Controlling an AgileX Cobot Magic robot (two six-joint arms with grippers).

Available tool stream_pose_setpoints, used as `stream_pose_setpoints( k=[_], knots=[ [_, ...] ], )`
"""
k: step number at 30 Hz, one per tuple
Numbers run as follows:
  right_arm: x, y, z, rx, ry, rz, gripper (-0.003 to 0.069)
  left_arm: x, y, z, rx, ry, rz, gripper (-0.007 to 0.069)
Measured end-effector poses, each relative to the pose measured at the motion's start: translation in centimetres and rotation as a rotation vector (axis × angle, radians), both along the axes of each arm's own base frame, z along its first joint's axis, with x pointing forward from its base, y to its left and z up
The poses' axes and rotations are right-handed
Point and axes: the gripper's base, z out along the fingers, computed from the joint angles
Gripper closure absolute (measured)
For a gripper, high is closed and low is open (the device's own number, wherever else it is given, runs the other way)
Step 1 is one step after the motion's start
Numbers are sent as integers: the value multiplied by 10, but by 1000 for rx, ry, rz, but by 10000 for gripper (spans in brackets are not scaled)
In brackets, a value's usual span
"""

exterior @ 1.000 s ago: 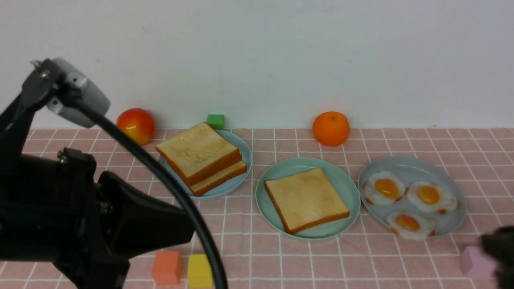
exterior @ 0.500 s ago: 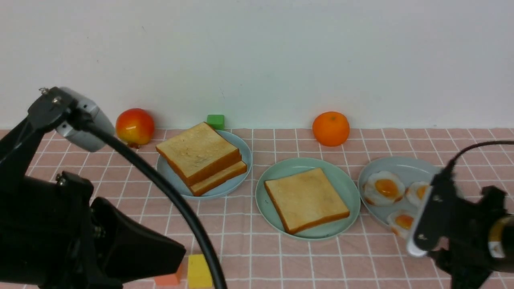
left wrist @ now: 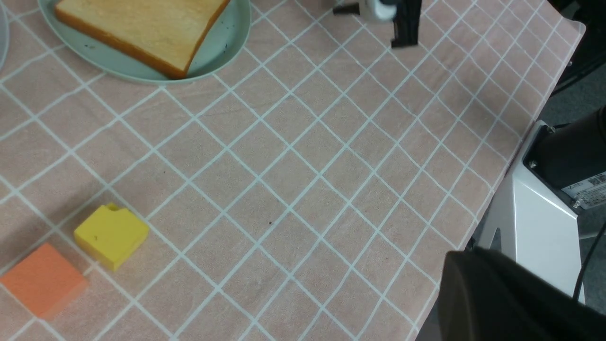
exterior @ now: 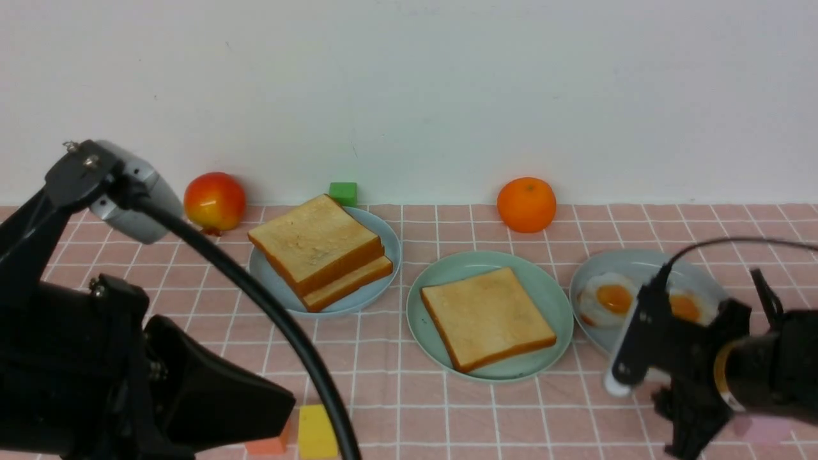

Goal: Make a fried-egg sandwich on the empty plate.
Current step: Use the right arm to grab a fried egg

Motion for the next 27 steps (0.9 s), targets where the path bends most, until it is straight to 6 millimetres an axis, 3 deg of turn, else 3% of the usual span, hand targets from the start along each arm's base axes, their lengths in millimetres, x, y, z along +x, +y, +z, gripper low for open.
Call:
stream_pose_setpoints(
  k=[9,13,19,27],
  knots=[
    [9,4,9,32,-60,-4,246,0,0,0,2,1,-1,612],
    [9,4,9,61,-58,-39,206,-1,0,-1,5,6,-7,612],
    [-2,1,-2,26,-26,2,111,-1,0,-1,6,7,-7,612],
    [-3,2,-8,-39,-26,116,98,-1,0,-1,8,10,-10,612]
  ],
)
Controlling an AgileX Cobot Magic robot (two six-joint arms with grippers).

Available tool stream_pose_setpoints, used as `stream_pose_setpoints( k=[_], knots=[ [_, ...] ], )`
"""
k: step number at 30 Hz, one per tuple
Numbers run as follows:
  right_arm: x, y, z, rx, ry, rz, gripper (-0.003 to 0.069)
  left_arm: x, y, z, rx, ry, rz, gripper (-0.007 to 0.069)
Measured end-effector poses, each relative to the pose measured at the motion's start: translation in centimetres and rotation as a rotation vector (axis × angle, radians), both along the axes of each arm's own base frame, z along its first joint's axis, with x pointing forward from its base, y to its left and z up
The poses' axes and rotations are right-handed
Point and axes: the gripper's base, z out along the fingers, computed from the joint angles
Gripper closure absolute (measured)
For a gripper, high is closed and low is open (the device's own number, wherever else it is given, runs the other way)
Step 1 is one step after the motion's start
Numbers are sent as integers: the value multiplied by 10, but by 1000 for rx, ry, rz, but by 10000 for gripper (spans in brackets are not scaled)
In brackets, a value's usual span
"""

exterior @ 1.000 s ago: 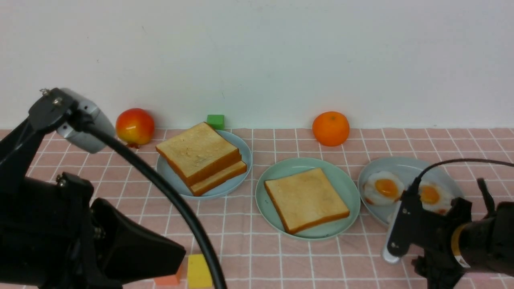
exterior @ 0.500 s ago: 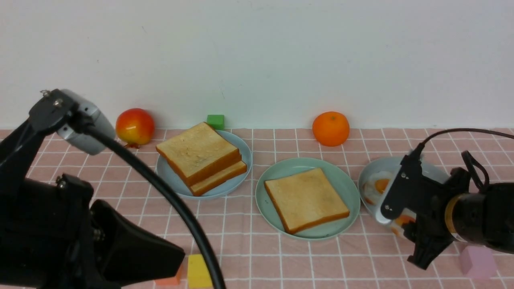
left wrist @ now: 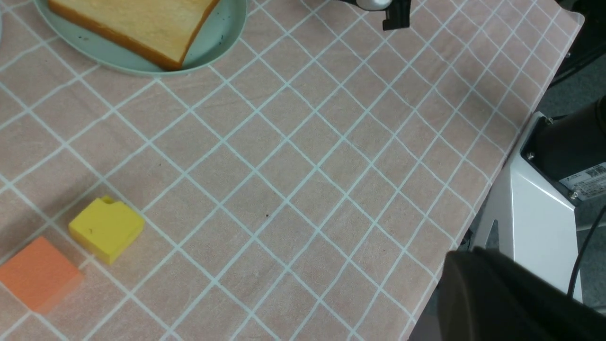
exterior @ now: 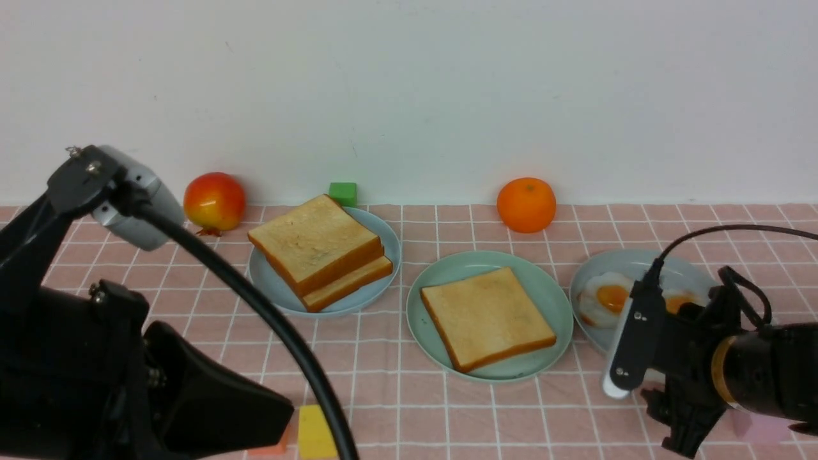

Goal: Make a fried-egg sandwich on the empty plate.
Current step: Use the right arm to grab a fried egg

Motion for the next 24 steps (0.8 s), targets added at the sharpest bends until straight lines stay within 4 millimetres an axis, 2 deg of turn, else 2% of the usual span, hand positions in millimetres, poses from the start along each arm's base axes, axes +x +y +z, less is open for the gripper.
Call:
stream_pose_setpoints(
  k=[6,13,19,24],
  knots=[
    [2,1,-17,-34,52,24,98,0,0,0,2,3,-3,610],
    [6,2,-18,-42,53,27,98,-1,0,0,4,6,-6,603],
    [17,5,-15,2,38,-40,98,-1,0,-1,5,6,-6,601],
    [20,6,-14,21,32,-56,127,-1,0,-1,6,5,-6,596]
  ],
)
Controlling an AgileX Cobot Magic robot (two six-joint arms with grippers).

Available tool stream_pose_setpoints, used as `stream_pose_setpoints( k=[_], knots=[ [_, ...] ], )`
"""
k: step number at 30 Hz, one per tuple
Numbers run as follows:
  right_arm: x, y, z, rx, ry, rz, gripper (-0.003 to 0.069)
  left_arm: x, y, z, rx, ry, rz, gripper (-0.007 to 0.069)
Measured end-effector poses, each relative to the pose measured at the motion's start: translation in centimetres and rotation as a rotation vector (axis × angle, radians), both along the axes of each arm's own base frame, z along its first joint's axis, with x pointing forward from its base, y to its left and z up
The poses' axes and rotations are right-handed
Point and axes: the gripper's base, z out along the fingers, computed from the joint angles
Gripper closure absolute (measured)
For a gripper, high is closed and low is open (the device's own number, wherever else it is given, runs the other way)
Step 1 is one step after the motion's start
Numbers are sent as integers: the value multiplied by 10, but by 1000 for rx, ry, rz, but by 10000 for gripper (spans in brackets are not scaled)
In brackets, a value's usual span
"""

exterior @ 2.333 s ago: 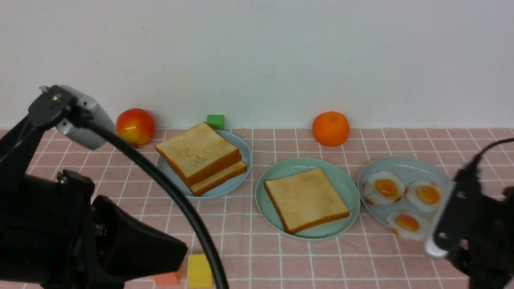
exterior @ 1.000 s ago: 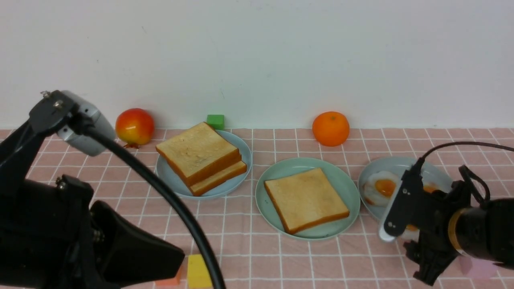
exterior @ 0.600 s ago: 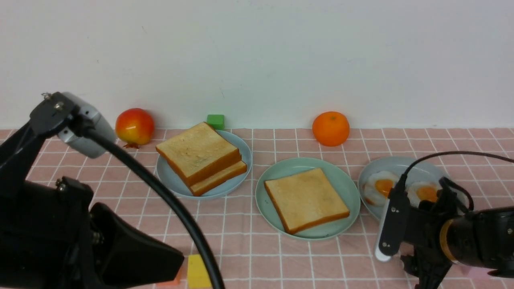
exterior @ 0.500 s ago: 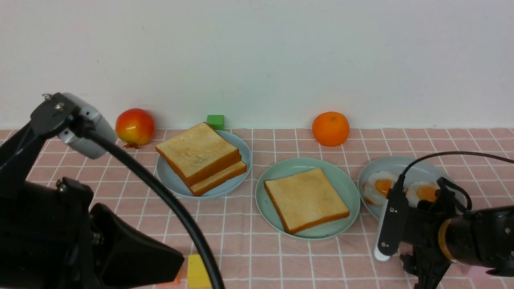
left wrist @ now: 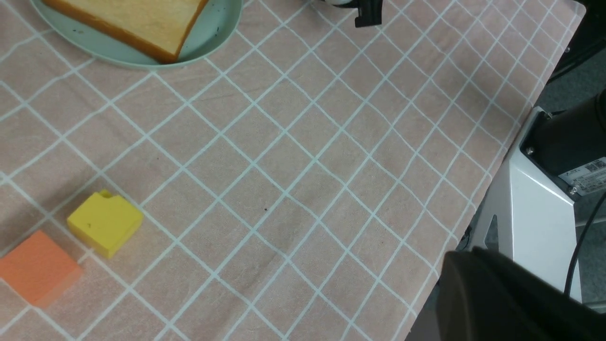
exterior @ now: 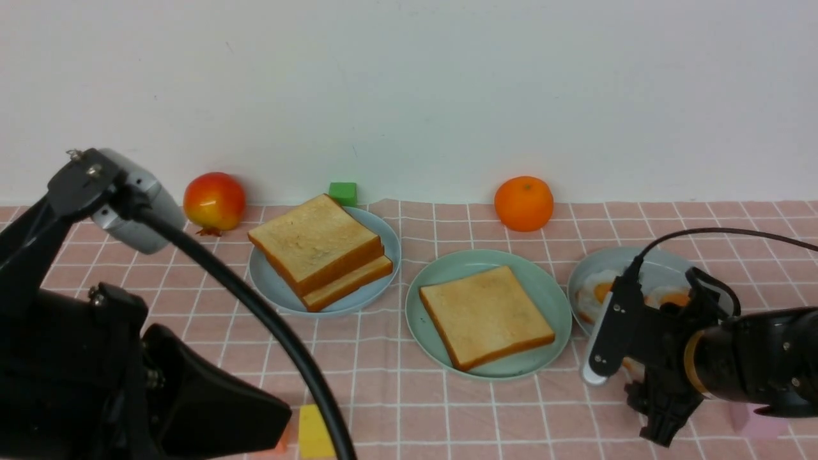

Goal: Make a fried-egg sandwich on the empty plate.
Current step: Use the right arm to grab a fried egg

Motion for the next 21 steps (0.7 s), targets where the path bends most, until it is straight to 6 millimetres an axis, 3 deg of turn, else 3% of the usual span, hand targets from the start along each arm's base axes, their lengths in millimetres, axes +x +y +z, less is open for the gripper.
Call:
stream_pose_setpoints(
  k=[4,9,10,11,13,21],
  knots=[
    [0,0,0,0,0,-2,191,0,0,0,0,0,0,593],
    [0,-2,0,-14,0,-14,407,0,0,0,0,0,0,587],
    [0,-2,0,-13,0,-15,419,0,0,0,0,0,0,587],
    [0,-2,1,-12,-3,-21,498,0,0,0,0,0,0,585],
    [1,-2,2,-10,-6,-22,557,0,0,0,0,0,0,583],
    [-3,-4,23,77,-51,-124,576,0,0,0,-1,-1,1,583]
  ],
)
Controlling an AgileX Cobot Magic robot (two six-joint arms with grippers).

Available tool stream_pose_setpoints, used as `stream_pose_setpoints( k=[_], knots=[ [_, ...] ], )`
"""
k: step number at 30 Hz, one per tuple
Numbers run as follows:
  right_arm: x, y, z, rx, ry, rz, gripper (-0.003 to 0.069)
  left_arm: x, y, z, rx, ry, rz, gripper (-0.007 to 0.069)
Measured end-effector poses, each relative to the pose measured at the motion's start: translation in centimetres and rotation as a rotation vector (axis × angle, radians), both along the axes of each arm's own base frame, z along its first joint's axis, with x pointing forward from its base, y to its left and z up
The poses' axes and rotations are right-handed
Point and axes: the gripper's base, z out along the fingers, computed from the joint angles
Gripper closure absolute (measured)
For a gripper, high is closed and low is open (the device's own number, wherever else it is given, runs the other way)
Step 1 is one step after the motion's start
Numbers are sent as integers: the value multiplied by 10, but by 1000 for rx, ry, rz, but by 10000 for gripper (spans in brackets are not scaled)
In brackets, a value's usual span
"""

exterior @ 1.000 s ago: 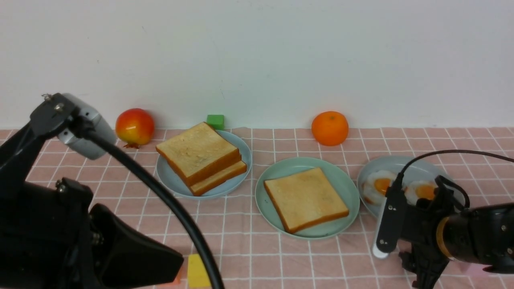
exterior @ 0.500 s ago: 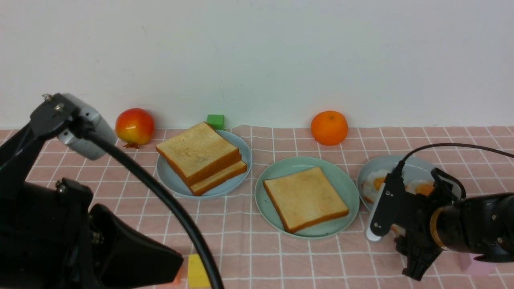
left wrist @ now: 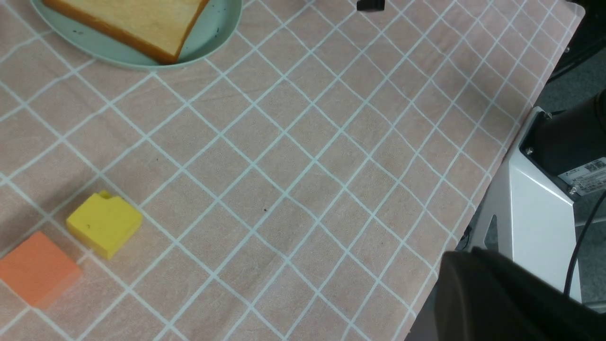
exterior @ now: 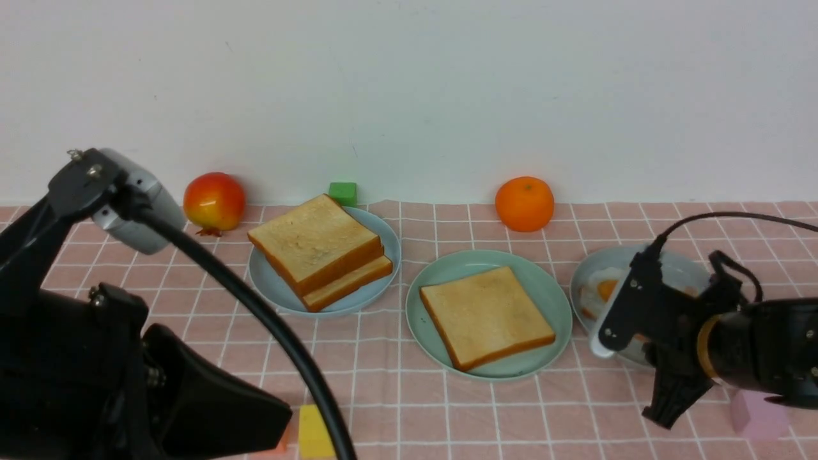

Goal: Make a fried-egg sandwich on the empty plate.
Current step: Use the right arm to grab a fried egg, then use the right arm to place the fried egg on the slice of bread in the middle

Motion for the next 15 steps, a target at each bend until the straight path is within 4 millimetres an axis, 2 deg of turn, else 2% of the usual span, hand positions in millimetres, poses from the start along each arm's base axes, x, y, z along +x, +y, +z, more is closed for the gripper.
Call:
stream_pose_setpoints(
  k=[7,11,15],
  knots=[
    [-3,-1,9,111,0,-119,576,0,0,0,-1,-1,1,575],
    [-7,3,19,305,7,-266,576,0,0,0,-1,-2,2,572],
    [-9,8,35,463,-33,-300,577,0,0,0,-1,-3,3,569]
  ],
)
